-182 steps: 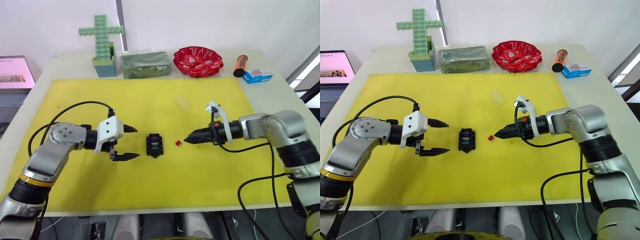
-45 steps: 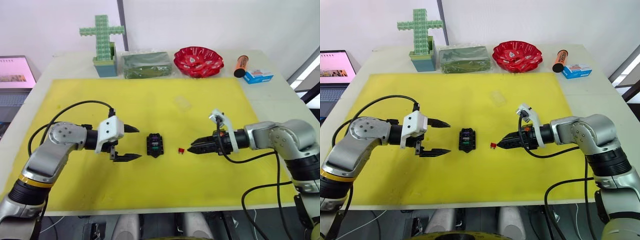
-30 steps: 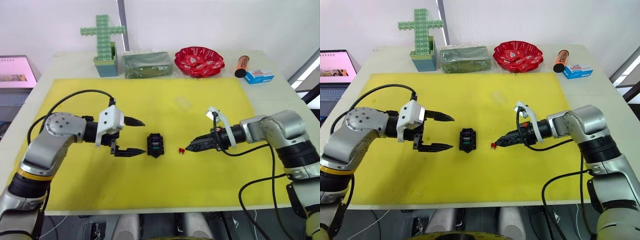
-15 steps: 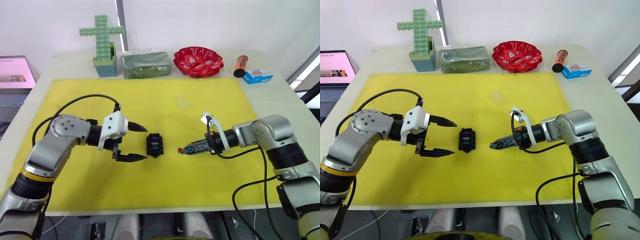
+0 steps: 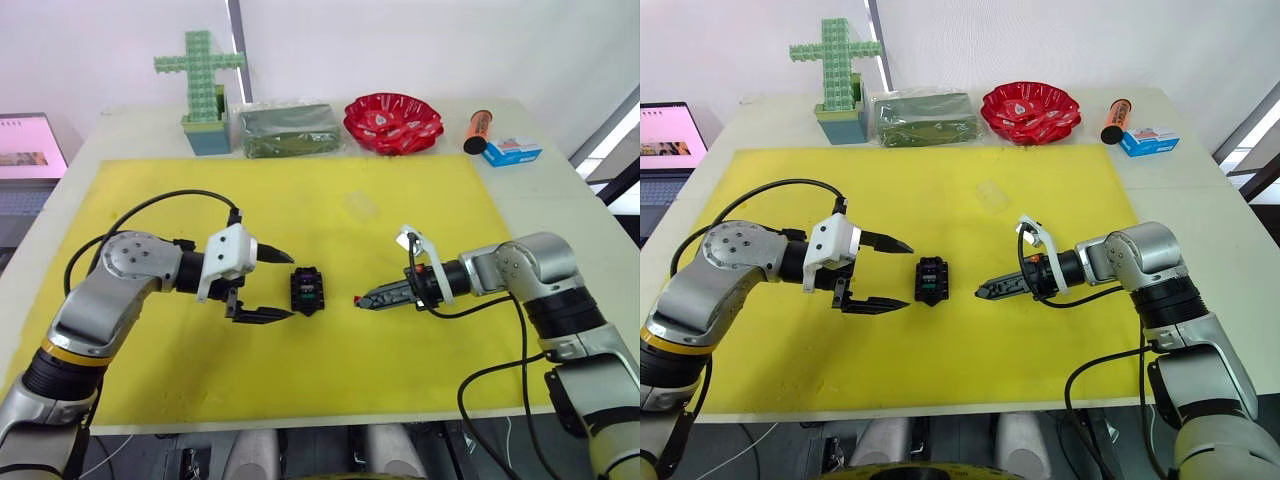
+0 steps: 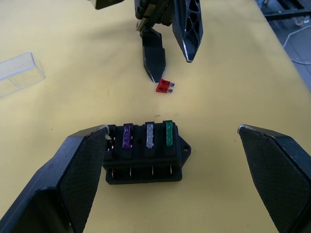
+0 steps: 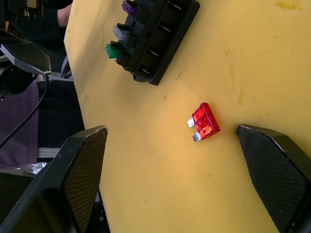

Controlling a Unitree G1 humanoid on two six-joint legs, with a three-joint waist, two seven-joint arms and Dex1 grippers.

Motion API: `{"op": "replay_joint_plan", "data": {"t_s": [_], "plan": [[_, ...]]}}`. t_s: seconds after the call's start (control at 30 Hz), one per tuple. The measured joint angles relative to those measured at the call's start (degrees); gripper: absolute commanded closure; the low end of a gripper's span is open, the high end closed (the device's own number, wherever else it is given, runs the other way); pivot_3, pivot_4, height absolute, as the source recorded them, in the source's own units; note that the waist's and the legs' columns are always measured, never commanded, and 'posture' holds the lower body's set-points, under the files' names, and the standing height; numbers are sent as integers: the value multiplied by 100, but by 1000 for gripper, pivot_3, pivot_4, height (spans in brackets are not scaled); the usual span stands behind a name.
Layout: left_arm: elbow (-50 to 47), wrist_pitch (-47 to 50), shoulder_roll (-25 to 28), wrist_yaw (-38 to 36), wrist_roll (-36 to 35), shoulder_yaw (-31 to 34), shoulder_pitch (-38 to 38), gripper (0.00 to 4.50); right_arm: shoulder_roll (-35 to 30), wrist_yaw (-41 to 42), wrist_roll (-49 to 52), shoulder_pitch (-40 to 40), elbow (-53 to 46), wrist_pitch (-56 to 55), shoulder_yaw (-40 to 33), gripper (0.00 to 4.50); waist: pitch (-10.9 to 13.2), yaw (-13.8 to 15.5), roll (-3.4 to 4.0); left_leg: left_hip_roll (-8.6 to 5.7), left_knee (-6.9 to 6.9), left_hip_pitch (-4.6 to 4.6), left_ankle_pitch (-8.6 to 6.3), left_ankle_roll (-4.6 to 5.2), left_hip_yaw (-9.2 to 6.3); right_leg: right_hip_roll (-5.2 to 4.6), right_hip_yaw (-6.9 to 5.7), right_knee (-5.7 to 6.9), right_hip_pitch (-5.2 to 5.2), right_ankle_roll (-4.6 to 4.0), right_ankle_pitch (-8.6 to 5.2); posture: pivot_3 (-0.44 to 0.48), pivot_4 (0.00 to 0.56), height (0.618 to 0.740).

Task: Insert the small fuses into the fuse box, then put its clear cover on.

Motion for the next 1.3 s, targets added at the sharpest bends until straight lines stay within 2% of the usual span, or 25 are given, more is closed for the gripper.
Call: {"op": "replay_joint_plan", "data": {"t_s": [0.13, 0.23, 0.3, 0.73, 0.83, 0.93, 1.3], "plan": [[-32, 1, -1, 13, 2, 0, 3, 0, 69, -2, -8, 0, 0, 35, -22, 8, 0, -2, 0, 0, 0, 0, 0, 0, 0, 0, 0, 0, 0, 0, 0, 0, 150, 740], [-34, 6, -1, 48, 3, 0, 3, 0, 96, -4, -39, 0, 0, 34, -22, 629, 0, 0, 0, 1, 0, 0, 0, 0, 0, 1, 1, 0, 0, 0, 0, 0, 150, 740], [-34, 7, -1, 62, 3, 0, 4, 0, 118, -6, -66, 0, 14, 32, -16, 1250, 0, 2, 0, 1, 0, 0, 0, 0, 0, 1, 1, 0, 0, 0, 0, 0, 150, 740], [-58, -4, -15, 128, 88, -38, 104, 0, 178, 130, -233, -74, 281, -79, 105, 1250, 0, 7, 0, 0, 1, 0, 0, 0, 0, 1, 1, 0, 0, 0, 0, 0, 150, 740], [-60, -12, -39, 143, 122, -42, 105, 0, 183, 146, -289, -84, 362, -122, 123, 1796, 0, 10, 0, 0, 1, 0, 0, 0, 1, 1, 1, 0, 1, 0, 0, 0, 150, 740], [-59, -126, -38, 147, 195, -51, 132, 0, 190, 159, -406, -89, 467, -251, 189, 2757, 0, 12, 0, 0, 2, 0, 0, 0, 1, 1, 1, 0, 1, 0, 0, 0, 150, 740], [-57, -188, -39, 146, 269, -56, 144, 0, 192, 321, -578, -149, 567, -339, 268, 2757, 0, 15, 0, 0, 2, 0, 0, 0, 1, 1, 1, 0, 1, 0, 0, 0, 150, 740]]}}
